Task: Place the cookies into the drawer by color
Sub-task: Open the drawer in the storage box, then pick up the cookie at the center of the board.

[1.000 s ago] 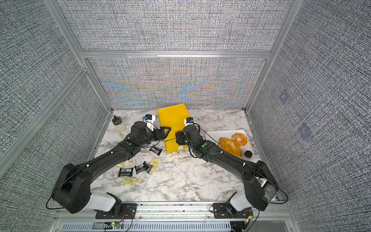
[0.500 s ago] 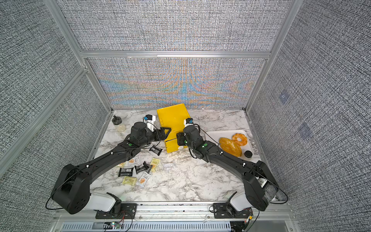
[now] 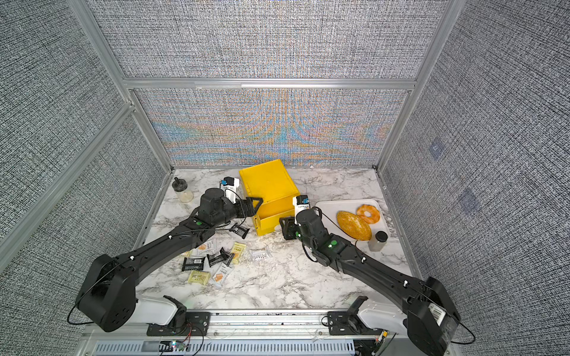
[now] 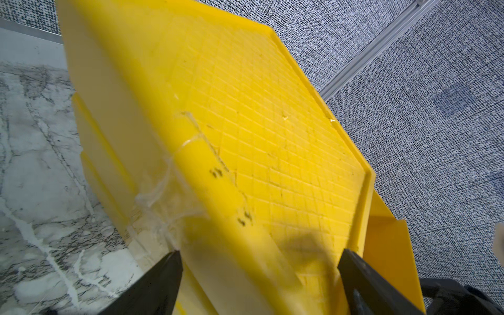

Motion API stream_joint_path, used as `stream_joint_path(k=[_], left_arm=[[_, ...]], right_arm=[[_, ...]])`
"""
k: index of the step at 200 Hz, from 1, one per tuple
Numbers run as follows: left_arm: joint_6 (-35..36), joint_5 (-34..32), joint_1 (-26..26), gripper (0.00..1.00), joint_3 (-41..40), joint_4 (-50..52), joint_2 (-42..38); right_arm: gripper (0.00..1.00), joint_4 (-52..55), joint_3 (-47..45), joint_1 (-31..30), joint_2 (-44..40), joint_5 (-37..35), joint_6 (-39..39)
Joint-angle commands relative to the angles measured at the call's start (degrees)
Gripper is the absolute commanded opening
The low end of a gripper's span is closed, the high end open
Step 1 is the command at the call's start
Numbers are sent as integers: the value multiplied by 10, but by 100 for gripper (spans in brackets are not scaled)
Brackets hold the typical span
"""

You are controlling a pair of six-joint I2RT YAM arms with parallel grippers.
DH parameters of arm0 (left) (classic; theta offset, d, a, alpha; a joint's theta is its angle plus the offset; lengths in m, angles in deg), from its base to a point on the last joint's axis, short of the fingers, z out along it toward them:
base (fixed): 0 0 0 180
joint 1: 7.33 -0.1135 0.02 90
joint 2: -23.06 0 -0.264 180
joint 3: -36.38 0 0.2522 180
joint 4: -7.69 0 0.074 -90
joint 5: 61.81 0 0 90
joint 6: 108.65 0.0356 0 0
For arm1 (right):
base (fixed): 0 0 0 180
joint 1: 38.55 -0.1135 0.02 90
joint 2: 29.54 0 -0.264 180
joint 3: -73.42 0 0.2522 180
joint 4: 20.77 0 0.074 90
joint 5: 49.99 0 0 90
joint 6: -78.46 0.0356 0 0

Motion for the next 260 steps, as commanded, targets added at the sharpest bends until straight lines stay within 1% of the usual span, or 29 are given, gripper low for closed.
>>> stream_joint_path(k=[1, 46, 62, 93, 108, 146, 170, 180, 197, 214, 235, 260], left_arm=[[25, -19, -1, 95, -6, 67, -2], [29, -24, -1, 95, -9, 68, -11], [30, -23, 0, 95, -9, 68, -16], [29, -28, -1, 95, -22, 61, -41], [29, -40, -1, 95, -34, 54, -63], [26, -91, 0, 99, -52, 68, -124], [23, -125, 0, 99, -39, 123, -159], [17, -141, 0, 99, -35, 156, -180], [1, -159, 0, 99, -51, 208, -227], [-25, -174, 1, 99, -82, 275, -279], [-59, -171, 0, 99, -139, 338, -351], [-100, -174, -1, 94, -210, 410, -443]], right_arm=[[39, 48, -18, -6, -27, -18, 21], [40, 67, -30, -11, -56, -20, 19], [42, 70, -28, -11, -59, -20, 15], [63, 86, -15, -11, -67, -17, 3], [71, 92, -13, -12, -80, -8, 0], [82, 122, -24, -16, -143, 4, -9], [89, 154, -32, -16, -195, 12, -21], [91, 163, -33, -16, -216, 30, -31], [94, 166, -46, -16, -252, 66, -43], [96, 151, -68, -17, -291, 116, -53], [96, 118, -107, -24, -317, 172, -56], [95, 95, -147, -43, -322, 180, -56]])
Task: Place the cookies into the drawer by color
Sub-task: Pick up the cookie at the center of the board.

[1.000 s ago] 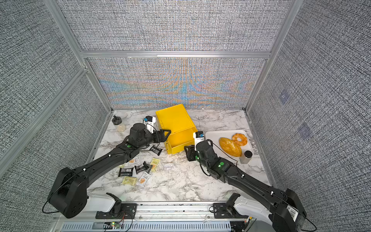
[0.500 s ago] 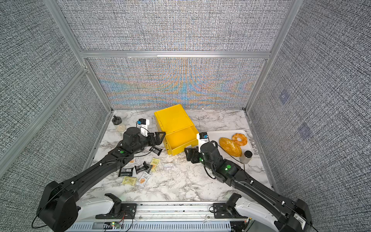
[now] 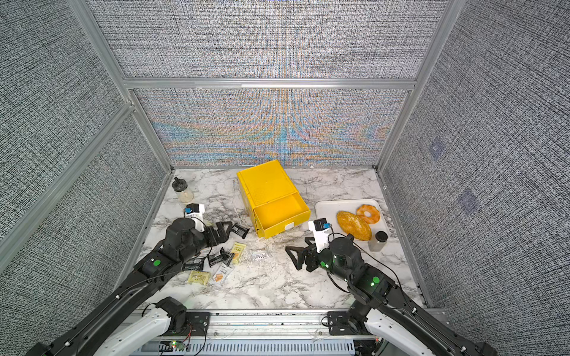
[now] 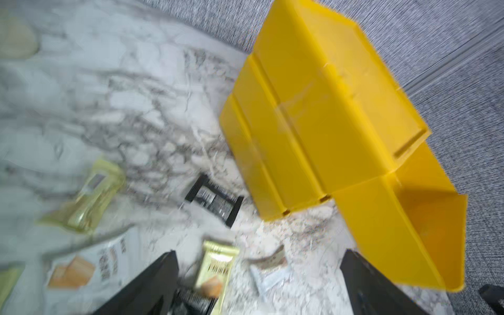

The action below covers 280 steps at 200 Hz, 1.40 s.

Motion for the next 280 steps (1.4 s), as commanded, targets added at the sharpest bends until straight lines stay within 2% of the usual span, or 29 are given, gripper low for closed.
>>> stream_joint_path(k=[1, 43, 65, 104, 140, 178, 197, 230, 266, 280], left_arm=[[-51, -14, 0, 94, -45, 109, -66], [-113, -35, 0, 80, -121, 205, -189], [-138, -57, 0, 75, -138, 241, -213], [-168, -142, 0, 63, -135, 299, -214], [-154, -188, 0, 57, -114, 291, -136], [-119, -191, 1, 43, -73, 283, -4], [-110, -189, 1, 41, -58, 270, 57], [-105, -198, 23, 45, -30, 257, 143], [-107, -221, 52, 54, 0, 265, 195], [-108, -233, 64, 55, 10, 270, 213]], right_arm=[[95, -36, -26, -15, -4, 41, -8], [84, -88, -79, -62, 21, 21, 3], [81, -112, -95, -87, 44, 3, 9], [80, -131, -106, -115, 80, -21, 16], [80, -144, -114, -119, 84, -27, 21], [80, -153, -123, -119, 88, -32, 23], [80, -159, -126, -119, 90, -33, 23], [79, -161, -131, -119, 91, -36, 24], [79, -157, -135, -119, 85, -40, 24], [79, -158, -137, -119, 82, -42, 24]])
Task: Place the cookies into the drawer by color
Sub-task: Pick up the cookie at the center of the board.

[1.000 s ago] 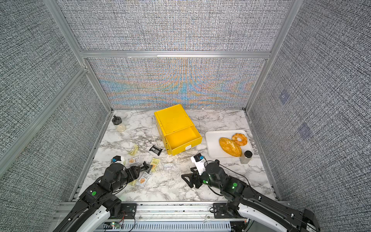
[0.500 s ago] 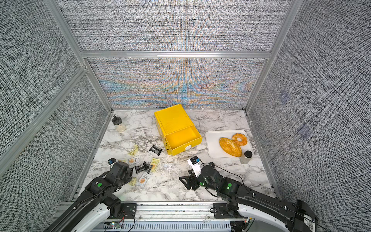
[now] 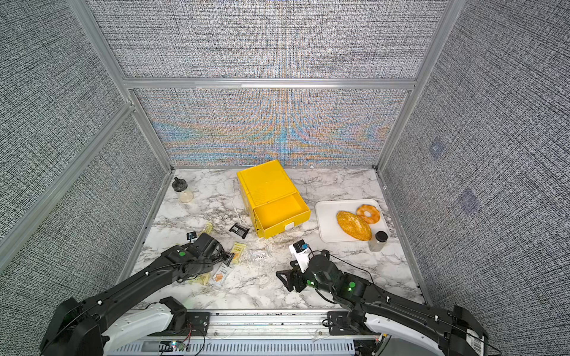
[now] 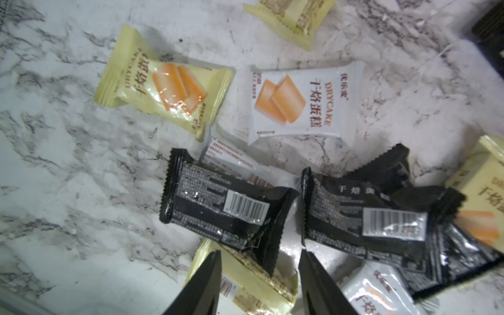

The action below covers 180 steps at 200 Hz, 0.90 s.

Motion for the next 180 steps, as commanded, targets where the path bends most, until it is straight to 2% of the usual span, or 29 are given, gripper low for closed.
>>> stream_joint_path(k=[1, 19, 78, 113, 180], left_arm=[[1, -33, 14, 55, 14, 8, 23], [-6, -46, 27, 53, 30, 16, 58], [-39, -90, 60, 33, 88, 43, 203], [-55, -108, 67, 32, 105, 56, 251], [-93, -144, 73, 32, 129, 95, 283]], right_arm=[[79, -11, -4, 0, -4, -7, 1], [79, -11, -6, -1, -4, -9, 2], [79, -10, -15, -1, -10, -13, 4], [79, -6, -22, 0, -19, -17, 5], [79, -6, -29, -1, -20, -23, 7]])
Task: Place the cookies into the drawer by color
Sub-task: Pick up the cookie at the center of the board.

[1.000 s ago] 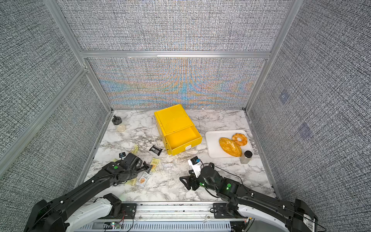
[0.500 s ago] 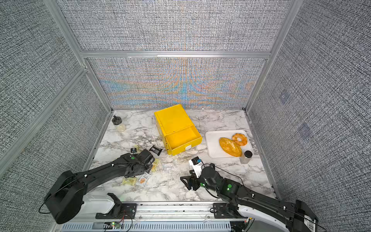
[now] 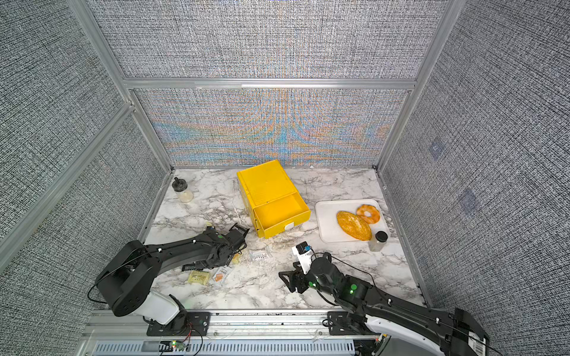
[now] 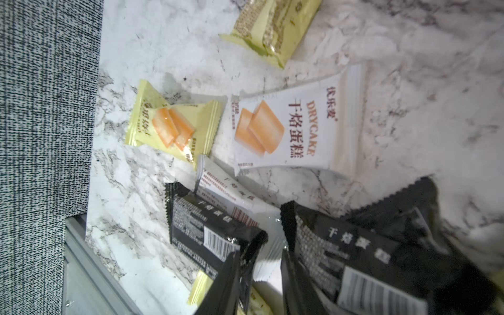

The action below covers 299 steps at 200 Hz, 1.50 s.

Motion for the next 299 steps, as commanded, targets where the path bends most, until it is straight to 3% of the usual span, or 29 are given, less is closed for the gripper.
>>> stream_joint_path(k=[1, 61, 102, 158, 211, 244, 299], left_arm=[[-27, -28, 1, 32, 9, 33, 8], [-68, -54, 0, 32, 37, 79, 55], [-69, -54, 0, 25, 50, 87, 82], [-68, -53, 0, 24, 58, 93, 101], [-68, -53, 0, 0, 57, 92, 99], [-57, -46, 3, 0, 61, 101, 86], [-73, -96, 82, 0, 206, 274, 45]], right_arm=[[79, -5, -3, -1, -1, -6, 3], [79, 0, -5, -1, -20, -5, 6], [79, 11, -9, 0, -36, -7, 8], [79, 20, -11, -1, -52, -8, 8], [79, 34, -12, 0, -69, -12, 8], [79, 42, -11, -1, -77, -14, 7], [79, 33, -10, 0, -70, -19, 8]])
